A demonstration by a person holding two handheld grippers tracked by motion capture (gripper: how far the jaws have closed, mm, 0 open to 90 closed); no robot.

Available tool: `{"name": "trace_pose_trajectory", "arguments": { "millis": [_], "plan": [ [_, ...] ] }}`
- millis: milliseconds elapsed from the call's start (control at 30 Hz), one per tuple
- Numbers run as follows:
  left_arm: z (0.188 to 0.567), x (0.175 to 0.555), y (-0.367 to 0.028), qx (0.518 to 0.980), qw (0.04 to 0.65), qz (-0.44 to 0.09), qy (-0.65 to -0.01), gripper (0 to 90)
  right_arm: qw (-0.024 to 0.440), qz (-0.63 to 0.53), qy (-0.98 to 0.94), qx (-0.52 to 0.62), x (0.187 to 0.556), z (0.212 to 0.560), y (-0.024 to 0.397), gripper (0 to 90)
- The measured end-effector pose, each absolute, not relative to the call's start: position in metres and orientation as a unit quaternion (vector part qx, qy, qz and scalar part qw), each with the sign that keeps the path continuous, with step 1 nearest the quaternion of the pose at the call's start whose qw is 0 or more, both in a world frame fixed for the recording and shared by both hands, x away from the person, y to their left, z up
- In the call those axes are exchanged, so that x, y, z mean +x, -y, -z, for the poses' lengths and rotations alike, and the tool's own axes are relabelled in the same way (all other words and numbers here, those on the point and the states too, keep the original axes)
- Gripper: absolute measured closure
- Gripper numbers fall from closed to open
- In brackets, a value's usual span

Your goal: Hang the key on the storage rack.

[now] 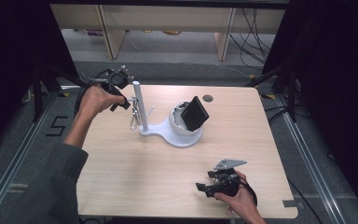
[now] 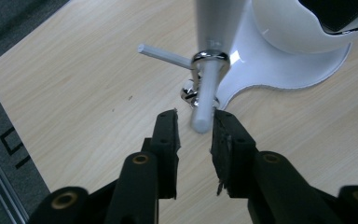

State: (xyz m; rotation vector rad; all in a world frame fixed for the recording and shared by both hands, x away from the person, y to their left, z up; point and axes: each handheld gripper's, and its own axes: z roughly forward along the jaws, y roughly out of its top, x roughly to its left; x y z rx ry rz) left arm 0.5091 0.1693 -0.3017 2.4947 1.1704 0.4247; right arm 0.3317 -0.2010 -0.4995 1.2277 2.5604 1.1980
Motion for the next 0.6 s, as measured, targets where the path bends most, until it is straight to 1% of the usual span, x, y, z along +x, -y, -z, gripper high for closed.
{"name": "trace_pose_trajectory", "arguments": {
  "millis": [67, 333, 433, 500, 600],
  "plan": [
    [0.300, 0.507, -0.170, 0.883, 0.176, -0.141, -0.411, 67.2, 0.034, -0.390, -0.830, 0.398, 0.332, 0.500, 0.201, 28.4],
    [0.298, 0.501, -0.173, 0.885, 0.175, -0.136, -0.409, 64.1, 0.034, -0.387, -0.830, 0.400, 0.332, 0.500, 0.201, 28.4],
    [0.298, 0.499, -0.173, 0.886, 0.178, -0.132, -0.408, 64.0, 0.032, -0.388, -0.830, 0.399, 0.332, 0.500, 0.202, 28.4],
    [0.298, 0.498, -0.174, 0.887, 0.178, -0.130, -0.407, 63.5, 0.023, -0.389, -0.827, 0.405, 0.332, 0.500, 0.201, 28.4],
    [0.298, 0.497, -0.174, 0.888, 0.179, -0.128, -0.405, 62.9, 0.030, -0.391, -0.830, 0.398, 0.333, 0.501, 0.202, 28.3]
  ]
}}
